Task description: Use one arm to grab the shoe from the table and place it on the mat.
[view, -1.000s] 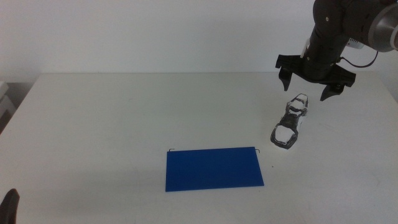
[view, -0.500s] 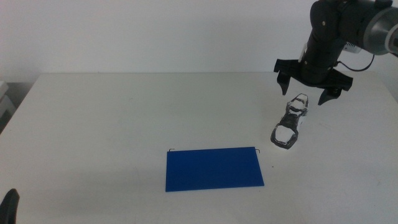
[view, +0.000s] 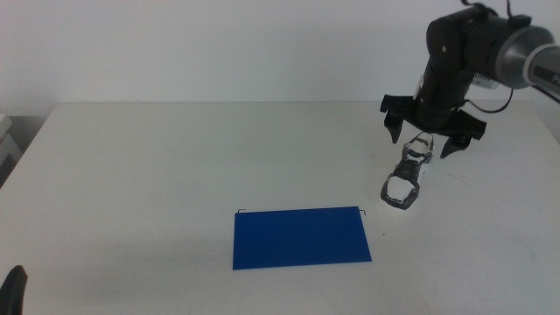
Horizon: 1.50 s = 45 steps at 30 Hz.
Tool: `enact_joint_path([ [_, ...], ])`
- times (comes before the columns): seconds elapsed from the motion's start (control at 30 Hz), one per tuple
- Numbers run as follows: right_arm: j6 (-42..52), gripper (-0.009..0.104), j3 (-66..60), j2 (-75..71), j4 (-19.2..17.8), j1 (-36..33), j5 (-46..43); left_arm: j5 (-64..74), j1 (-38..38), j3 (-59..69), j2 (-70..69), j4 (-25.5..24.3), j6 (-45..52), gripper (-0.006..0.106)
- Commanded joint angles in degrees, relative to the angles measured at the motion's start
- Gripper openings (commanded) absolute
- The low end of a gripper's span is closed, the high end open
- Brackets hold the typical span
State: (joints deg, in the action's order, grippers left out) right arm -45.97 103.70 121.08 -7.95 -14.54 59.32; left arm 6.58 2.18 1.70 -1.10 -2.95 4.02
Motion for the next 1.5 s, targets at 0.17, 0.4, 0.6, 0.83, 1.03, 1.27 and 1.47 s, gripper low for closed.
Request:
enact_joint_path([
  [0.17, -7.47, 0.092, 1.74, -1.04, -4.51, 0.74, -1.23, -4.66, -0.29, 0.29, 0.02, 0.49, -0.34, 0.094],
  [0.4, -9.62, 0.09, 1.74, 0.74, -4.08, 0.74, -2.38, -4.66, -0.29, 0.29, 0.02, 0.49, -0.34, 0.094],
  [0.6, -10.07, 0.081, 1.74, 1.02, -3.71, 0.74, -2.86, -4.66, -0.29, 0.29, 0.02, 0.49, -0.34, 0.094],
  [0.83, -10.06, 0.037, 1.74, 1.49, -3.54, 0.58, -2.42, -4.66, -0.29, 0.29, 0.02, 0.49, -0.34, 0.094],
  [1.03, -10.06, -0.004, 1.74, -1.8, -3.73, -0.73, -0.32, -4.66, -0.29, 0.29, 0.02, 0.49, -0.34, 0.094],
  [1.27, -10.68, -0.004, 1.66, -3.86, -3.49, -3.66, 3.99, -4.66, -0.29, 0.29, 0.02, 0.49, -0.34, 0.094],
  [1.47, -14.0, -0.004, 1.01, -6.52, -3.75, -7.2, 5.98, -4.66, -0.29, 0.29, 0.02, 0.49, -0.34, 0.094],
])
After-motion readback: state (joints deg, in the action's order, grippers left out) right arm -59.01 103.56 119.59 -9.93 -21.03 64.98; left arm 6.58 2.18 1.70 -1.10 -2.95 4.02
